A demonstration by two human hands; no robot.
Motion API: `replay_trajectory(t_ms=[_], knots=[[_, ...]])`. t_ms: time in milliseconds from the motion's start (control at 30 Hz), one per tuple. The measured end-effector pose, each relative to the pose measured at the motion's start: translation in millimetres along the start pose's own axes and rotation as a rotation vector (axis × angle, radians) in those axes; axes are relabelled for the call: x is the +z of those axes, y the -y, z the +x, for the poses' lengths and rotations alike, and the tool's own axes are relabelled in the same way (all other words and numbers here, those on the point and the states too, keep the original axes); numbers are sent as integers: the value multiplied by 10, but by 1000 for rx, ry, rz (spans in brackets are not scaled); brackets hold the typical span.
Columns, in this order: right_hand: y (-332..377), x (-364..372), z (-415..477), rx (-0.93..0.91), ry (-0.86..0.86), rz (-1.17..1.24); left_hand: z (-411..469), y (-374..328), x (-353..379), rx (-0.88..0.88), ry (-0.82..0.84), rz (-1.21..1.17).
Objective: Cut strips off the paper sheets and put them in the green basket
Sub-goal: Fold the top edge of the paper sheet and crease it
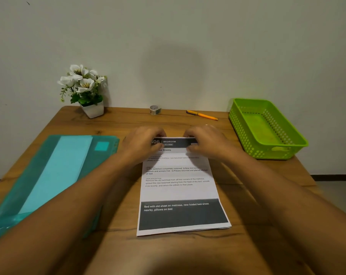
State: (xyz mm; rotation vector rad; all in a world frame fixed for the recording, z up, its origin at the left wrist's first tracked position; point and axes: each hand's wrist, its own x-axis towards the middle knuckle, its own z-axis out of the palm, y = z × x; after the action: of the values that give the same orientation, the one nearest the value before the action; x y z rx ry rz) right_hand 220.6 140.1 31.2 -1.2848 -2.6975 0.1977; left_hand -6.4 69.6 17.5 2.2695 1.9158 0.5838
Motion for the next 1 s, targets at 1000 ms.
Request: replay_trajectory(t_ms=[1000], knots=[[23,210,-222,-53,45,-450,26,-258,207,111,126,523]])
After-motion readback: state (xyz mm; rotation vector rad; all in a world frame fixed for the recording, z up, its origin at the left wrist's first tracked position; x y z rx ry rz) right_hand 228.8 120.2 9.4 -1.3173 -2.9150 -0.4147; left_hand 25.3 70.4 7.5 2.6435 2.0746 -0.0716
